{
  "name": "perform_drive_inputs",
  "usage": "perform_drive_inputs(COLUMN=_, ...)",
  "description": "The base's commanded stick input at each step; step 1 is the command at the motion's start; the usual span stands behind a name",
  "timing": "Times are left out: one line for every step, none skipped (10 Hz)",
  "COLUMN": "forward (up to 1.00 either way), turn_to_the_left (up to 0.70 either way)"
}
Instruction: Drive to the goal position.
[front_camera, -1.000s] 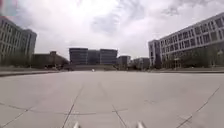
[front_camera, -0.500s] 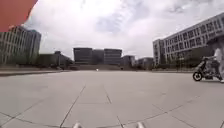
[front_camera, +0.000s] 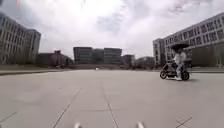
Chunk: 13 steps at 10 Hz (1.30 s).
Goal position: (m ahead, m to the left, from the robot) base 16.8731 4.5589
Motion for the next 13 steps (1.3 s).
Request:
perform_drive_inputs(forward=0.7, turn_to_the_left=0.0)
perform_drive_inputs(forward=0.7, turn_to_the_left=0.0)
perform_drive_inputs(forward=0.7, turn_to_the_left=0.0)
perform_drive_inputs(forward=0.7, turn_to_the_left=0.0)
perform_drive_inputs(forward=0.7, turn_to_the_left=0.0)
perform_drive_inputs(forward=0.7, turn_to_the_left=0.0)
perform_drive_inputs(forward=0.7, turn_to_the_left=0.13)
perform_drive_inputs(forward=0.7, turn_to_the_left=0.14)
perform_drive_inputs(forward=0.7, turn_to_the_left=0.14)
perform_drive_inputs(forward=0.7, turn_to_the_left=0.14)
perform_drive_inputs(forward=0.7, turn_to_the_left=0.14)
perform_drive_inputs(forward=0.7, turn_to_the_left=0.14)
perform_drive_inputs(forward=0.7, turn_to_the_left=0.14)
